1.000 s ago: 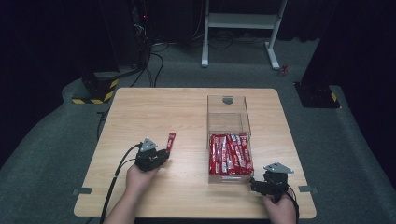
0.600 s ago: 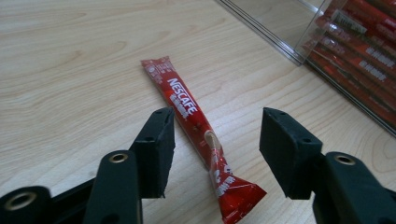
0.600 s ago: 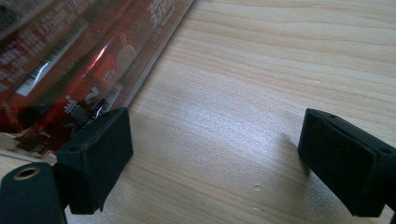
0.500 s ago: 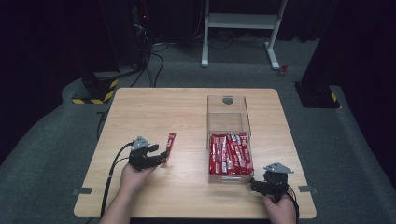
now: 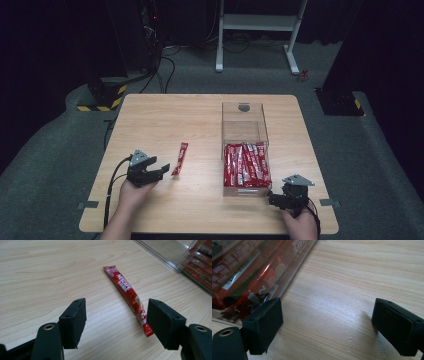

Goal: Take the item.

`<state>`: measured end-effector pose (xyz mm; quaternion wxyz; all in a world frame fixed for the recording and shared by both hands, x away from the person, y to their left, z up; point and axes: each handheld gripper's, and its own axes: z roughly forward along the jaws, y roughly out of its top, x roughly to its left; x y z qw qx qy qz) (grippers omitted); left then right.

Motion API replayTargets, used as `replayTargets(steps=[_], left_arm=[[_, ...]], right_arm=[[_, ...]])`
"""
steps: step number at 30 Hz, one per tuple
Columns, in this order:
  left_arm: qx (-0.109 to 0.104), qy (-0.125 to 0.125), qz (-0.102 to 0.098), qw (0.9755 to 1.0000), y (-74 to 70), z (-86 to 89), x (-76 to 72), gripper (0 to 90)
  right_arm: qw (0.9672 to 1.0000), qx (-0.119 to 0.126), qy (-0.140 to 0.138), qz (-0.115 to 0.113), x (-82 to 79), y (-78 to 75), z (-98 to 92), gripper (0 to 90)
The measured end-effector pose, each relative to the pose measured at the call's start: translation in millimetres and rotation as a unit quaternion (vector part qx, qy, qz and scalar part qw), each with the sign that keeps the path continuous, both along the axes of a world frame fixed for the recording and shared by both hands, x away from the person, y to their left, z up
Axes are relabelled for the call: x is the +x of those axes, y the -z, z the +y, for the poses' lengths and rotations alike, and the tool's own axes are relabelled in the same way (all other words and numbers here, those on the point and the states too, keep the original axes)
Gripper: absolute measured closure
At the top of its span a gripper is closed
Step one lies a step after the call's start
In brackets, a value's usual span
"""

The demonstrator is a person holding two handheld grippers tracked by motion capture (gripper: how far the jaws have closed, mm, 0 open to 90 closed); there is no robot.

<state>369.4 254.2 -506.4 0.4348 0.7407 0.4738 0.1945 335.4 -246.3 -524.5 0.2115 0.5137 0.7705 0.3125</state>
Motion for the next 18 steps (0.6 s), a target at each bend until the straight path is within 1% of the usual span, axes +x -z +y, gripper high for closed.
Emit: replayTargets(steps=[5,6,9,11,12,14,15,18], left_arm=[[0.010,-0.004,0.004,0.9999,1.2,10.3,-7.7,32.1],[0.010,-0.004,0.006,0.9999,1.4,12.1,-9.6,32.1],[0.022,-0.004,0.008,0.9997,1.4,20.4,-17.8,32.1],[0.027,-0.004,0.008,0.9996,2.1,24.3,-22.7,31.8],[0.028,-0.004,0.011,0.9995,2.4,25.8,-25.5,31.6],[0.034,-0.003,0.012,0.9994,3.5,29.3,-29.8,31.3],[0.037,-0.003,0.017,0.9992,4.0,31.2,-32.4,31.1],[0.052,-0.005,0.019,0.9985,6.5,38.4,-41.1,30.5]], right_arm=[[1.0000,0.000,0.000,0.000,0.0,0.0,-0.1,9.9],[1.0000,0.000,0.000,0.000,0.0,0.0,0.0,9.9],[1.0000,0.000,0.000,0.000,-0.1,0.0,-0.1,9.9],[1.0000,0.000,0.000,0.000,-0.1,0.0,-0.1,9.9],[1.0000,0.000,-0.001,0.000,-0.1,0.0,-0.1,9.9],[1.0000,0.000,-0.001,0.000,-0.1,0.0,-0.1,9.9],[1.0000,0.000,-0.001,0.000,-0.1,0.0,-0.1,9.9],[1.0000,0.000,-0.001,0.000,-0.1,0.0,-0.1,9.9]])
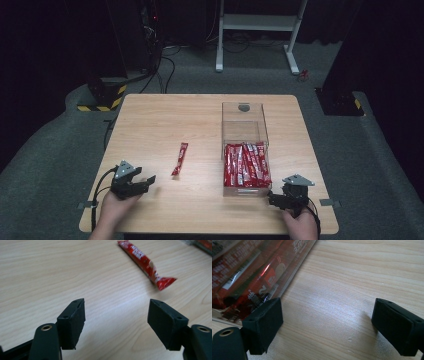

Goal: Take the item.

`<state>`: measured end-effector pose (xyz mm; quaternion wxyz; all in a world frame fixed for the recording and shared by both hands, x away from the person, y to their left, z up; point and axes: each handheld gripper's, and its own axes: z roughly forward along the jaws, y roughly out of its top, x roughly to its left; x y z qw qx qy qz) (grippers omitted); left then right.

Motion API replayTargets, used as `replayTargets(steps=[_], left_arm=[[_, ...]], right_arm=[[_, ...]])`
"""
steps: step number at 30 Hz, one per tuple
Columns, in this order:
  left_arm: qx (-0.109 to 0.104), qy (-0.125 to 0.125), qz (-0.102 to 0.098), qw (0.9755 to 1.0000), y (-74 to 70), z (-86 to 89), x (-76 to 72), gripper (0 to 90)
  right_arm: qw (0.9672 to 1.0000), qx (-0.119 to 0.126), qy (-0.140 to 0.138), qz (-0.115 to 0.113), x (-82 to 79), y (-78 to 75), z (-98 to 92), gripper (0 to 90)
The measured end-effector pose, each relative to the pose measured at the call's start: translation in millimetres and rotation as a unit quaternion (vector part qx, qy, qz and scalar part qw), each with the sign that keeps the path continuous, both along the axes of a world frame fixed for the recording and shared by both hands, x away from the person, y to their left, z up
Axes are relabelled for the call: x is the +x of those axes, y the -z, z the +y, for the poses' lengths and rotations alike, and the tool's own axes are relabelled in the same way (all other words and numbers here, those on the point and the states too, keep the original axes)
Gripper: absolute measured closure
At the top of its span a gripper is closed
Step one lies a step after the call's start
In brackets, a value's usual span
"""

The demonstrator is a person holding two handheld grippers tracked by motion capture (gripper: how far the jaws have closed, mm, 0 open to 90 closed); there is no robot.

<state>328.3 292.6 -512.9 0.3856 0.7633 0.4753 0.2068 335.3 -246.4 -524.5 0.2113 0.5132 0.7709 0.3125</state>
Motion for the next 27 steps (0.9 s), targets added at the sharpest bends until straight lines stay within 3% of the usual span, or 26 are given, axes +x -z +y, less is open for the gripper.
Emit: replayTargets(steps=[8,12,17,27], left_arm=[[0.044,-0.017,0.017,0.9987,13.5,24.3,-18.7,27.6],[0.042,-0.030,0.024,0.9984,15.3,34.1,-23.4,22.7],[0.047,-0.021,0.033,0.9981,15.7,30.6,-17.6,13.1],[0.046,-0.021,0.031,0.9982,16.2,30.4,-18.0,12.4]], right_arm=[[1.0000,0.001,0.001,0.000,0.0,0.0,0.1,9.9],[1.0000,0.001,0.001,0.000,-0.1,0.0,0.2,9.9],[1.0000,0.001,0.000,0.000,0.1,0.0,0.1,9.9],[1.0000,0.000,-0.002,-0.001,0.6,0.0,-0.3,9.9]])
